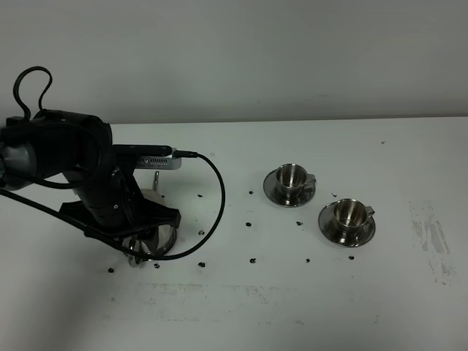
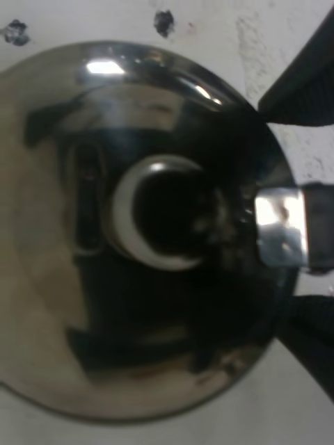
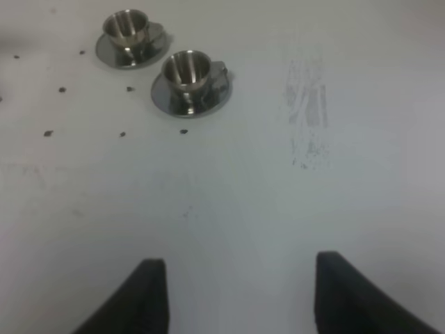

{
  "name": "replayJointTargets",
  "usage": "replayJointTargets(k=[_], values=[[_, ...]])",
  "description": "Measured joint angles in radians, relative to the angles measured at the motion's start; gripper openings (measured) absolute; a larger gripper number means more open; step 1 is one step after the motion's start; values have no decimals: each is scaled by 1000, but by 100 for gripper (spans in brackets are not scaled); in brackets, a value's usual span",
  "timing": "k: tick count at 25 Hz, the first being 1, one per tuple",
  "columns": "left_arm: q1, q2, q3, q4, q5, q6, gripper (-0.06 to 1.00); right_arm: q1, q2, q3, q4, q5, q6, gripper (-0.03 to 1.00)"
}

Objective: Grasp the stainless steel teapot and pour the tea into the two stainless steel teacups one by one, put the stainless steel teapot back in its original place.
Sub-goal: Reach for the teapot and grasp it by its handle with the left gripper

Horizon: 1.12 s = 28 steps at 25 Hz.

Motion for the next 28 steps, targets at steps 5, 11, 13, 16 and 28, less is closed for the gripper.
replayJointTargets(k=[5,11,13,16,28], values=[[5,1,0,-19,-8,11,51,0,0,0,0,0,0,47],[12,27,-2,-20,-10,12,37,0,0,0,0,0,0,47],[15,34,-8,-17,-5,12,21,0,0,0,0,0,0,47],[15,37,-24,-3,0,28,17,0,0,0,0,0,0,47],[15,37,-27,0,46,66,17,0,0,0,0,0,0,47]])
